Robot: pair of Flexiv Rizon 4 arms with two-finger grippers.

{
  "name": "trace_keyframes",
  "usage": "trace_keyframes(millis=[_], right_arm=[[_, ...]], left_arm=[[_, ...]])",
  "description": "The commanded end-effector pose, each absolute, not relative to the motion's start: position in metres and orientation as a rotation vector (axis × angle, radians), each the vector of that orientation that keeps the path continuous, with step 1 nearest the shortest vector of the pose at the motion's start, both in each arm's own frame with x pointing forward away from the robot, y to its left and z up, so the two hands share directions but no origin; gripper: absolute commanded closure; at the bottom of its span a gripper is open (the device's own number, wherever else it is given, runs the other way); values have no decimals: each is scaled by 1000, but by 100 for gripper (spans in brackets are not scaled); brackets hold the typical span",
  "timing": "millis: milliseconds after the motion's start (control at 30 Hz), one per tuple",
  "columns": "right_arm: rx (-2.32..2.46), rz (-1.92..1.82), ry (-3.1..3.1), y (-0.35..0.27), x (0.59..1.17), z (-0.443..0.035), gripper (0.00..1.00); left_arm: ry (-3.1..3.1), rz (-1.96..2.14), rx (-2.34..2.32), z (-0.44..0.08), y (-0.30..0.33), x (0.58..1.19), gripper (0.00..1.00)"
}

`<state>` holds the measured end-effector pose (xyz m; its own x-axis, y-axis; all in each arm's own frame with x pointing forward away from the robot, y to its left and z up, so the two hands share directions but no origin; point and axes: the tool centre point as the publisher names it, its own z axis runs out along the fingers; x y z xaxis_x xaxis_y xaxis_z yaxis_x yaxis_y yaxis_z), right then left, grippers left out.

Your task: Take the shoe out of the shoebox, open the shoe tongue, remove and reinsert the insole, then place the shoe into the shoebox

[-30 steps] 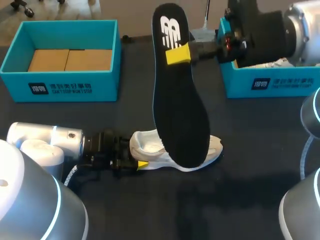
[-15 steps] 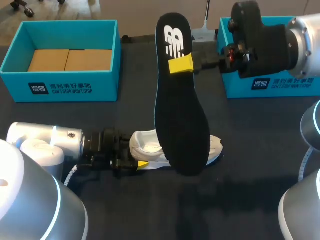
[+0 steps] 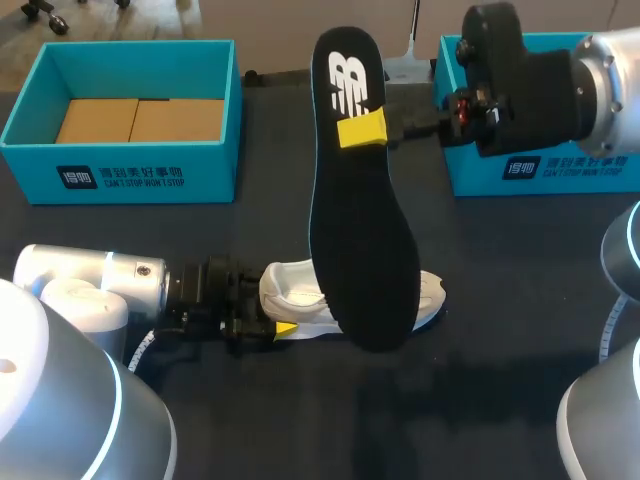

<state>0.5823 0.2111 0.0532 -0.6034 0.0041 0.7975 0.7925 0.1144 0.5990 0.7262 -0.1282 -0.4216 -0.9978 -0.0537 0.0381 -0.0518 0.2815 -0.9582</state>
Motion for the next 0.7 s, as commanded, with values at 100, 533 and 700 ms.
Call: trace_keyframes(millis=[100, 533, 700], right_arm=[[-778, -1554, -1749, 215, 584, 53, 100], [-778, -1554, -1749, 215, 584, 53, 100], [-778, -1554, -1749, 215, 584, 53, 100]], left_arm=[[2516, -1876, -102, -421, -129, 726, 100], [2516, -1876, -102, -421, -129, 726, 0], [2551, -1833, -113, -423, -124, 721, 0]])
